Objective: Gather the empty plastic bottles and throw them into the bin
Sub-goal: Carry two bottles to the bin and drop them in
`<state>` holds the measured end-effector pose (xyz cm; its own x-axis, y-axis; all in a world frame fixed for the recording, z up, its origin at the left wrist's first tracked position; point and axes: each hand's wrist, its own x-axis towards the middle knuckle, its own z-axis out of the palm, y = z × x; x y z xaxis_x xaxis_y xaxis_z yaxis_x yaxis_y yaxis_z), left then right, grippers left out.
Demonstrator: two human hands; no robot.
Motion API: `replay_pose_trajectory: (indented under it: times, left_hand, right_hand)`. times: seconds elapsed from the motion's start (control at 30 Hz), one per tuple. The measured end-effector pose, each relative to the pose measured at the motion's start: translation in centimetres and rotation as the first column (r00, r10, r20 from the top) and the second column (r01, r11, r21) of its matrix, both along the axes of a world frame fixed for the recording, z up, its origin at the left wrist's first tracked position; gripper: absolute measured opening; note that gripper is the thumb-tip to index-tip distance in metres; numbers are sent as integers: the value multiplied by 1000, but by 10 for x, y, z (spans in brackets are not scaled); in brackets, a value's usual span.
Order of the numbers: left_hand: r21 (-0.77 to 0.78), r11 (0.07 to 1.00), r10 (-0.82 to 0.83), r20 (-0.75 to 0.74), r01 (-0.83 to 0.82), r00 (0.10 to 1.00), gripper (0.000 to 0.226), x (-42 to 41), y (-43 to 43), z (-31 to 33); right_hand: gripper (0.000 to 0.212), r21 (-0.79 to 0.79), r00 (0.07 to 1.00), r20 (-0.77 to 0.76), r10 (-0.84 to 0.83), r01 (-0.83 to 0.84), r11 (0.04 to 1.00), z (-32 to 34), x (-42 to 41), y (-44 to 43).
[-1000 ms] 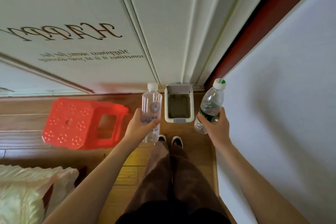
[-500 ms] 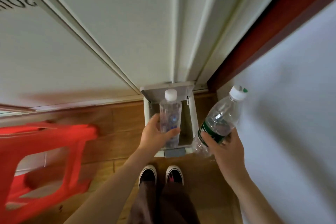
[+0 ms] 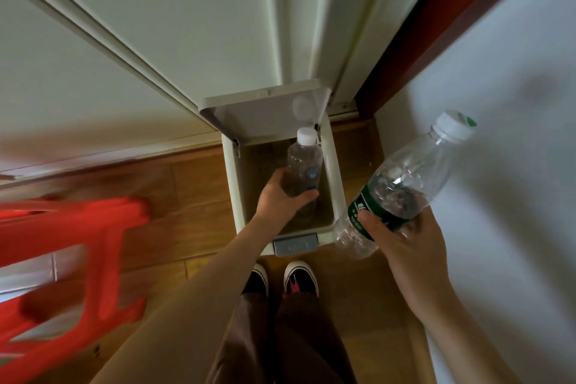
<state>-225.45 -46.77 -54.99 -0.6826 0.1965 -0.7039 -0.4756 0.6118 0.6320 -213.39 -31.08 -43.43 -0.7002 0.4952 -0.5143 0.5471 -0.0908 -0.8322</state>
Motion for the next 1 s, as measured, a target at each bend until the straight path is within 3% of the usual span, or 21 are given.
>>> replay_pose_trajectory:
  times: [0.13, 0.23, 0.4, 0.5, 0.67, 0.83, 1.0]
  left_hand:
    - [2, 999, 46, -31, -46, 998, 77, 1, -8, 17]
    - [46, 998, 40, -106, -35, 994, 63, 6, -21, 42]
    - [17, 988, 148, -388, -153, 910, 30, 12, -58, 74]
    - [-59, 973, 165, -494, -223, 854, 26, 10, -79, 70]
    - [-72, 980, 152, -313, -183, 937, 44, 2, -92, 44]
    - [20, 980, 197, -258, -198, 946, 40, 3, -93, 27]
    - [57, 975, 224, -244, -217, 943, 39, 3, -97, 23]
  right_hand:
    - [46, -11, 1000, 8, 6, -6, 1000, 2, -2, -4]
    - [47, 2, 999, -10, 37, -37, 999, 8, -8, -11]
    - [48, 3, 997, -23, 75, -75, 997, 13, -24, -32]
    - [50, 7, 993, -64, 103, -103, 995, 9, -35, -46]
    - [70, 54, 981, -63, 186, -183, 982, -23, -54, -64]
    - [68, 194, 931, 30, 364, -363, 911, -63, -70, -74]
    - [59, 146, 871, 150, 468, -487, 861, -98, -87, -84]
